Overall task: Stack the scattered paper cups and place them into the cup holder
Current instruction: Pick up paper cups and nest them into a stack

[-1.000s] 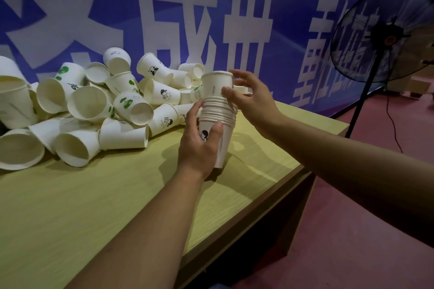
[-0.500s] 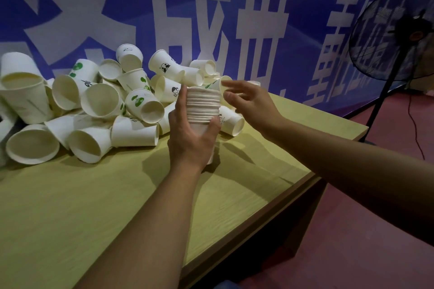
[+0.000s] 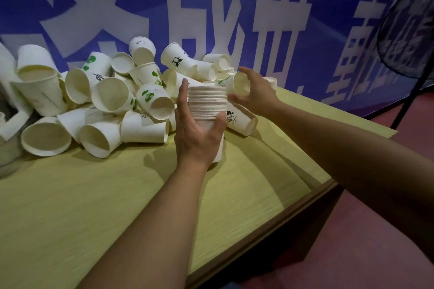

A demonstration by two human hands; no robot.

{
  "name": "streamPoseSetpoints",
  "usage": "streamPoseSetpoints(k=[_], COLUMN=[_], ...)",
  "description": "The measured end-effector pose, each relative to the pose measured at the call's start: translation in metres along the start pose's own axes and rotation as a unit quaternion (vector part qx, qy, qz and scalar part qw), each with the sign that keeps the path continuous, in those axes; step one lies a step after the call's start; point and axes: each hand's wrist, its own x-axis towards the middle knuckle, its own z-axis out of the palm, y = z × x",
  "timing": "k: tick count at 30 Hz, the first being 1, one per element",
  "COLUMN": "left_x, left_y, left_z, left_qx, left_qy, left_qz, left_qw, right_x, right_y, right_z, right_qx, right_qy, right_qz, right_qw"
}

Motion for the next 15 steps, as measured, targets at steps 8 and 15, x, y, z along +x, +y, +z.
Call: streamPoseSetpoints(k=[8,15], left_x=[-0.006,-0.008], left_y=[0.004,0.008], left_z=[-0.002,0.000], left_qx=[0.020,-0.024], left_qy=[-0.034,-0.061], left_qz=[0.021,0.021], left_qw=[0.999,0.998], right_x=[-0.011,-0.041], right_y=[-0.023,-0.059], right_z=[-0.045,-0.079], right_qx=[0.108,0.127], right_qy=[0.065,-0.035], right_qz=[-0.075,-0.195], right_qw=[0.989,0.972])
